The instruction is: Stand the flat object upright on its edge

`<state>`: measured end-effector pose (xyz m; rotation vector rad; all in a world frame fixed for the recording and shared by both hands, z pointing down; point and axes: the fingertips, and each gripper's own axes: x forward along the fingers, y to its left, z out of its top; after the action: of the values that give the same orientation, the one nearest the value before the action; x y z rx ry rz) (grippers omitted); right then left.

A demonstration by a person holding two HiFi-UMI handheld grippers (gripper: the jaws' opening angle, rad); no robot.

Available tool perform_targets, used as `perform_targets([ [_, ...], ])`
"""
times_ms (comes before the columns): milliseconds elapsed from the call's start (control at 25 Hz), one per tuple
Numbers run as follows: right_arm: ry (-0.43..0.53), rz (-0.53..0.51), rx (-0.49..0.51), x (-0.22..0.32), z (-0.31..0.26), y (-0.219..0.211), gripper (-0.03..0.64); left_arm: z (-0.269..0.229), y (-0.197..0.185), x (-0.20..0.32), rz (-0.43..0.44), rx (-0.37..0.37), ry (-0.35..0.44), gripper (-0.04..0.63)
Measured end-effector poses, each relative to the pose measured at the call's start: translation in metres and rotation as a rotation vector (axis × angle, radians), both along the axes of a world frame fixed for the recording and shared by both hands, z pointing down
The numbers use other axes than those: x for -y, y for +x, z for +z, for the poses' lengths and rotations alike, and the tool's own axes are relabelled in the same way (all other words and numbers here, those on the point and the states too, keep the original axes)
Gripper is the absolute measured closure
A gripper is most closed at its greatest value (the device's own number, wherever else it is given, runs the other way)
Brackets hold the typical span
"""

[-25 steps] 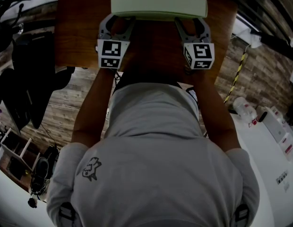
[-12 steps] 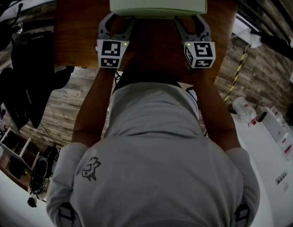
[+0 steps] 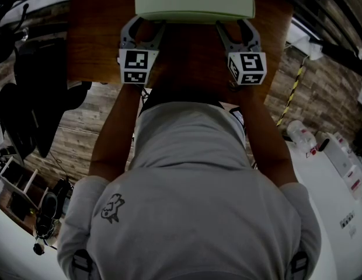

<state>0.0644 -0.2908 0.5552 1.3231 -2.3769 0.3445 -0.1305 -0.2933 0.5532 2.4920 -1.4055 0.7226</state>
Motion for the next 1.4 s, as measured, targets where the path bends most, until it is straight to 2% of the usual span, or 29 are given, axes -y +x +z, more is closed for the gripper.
perform_targets([
  [880,0.036,-0.004,0.005,-0.01,-0.016,0.01,0.374,-0.012,-0.001,-0.014,-0.031,0.0,0.027,0.341],
  [1400,0.068,-0.015,0.004,-0.033,-0.036,0.024,0.376,-0.037,-0.009,-0.034,-0.073,0.002,0.077,0.341],
])
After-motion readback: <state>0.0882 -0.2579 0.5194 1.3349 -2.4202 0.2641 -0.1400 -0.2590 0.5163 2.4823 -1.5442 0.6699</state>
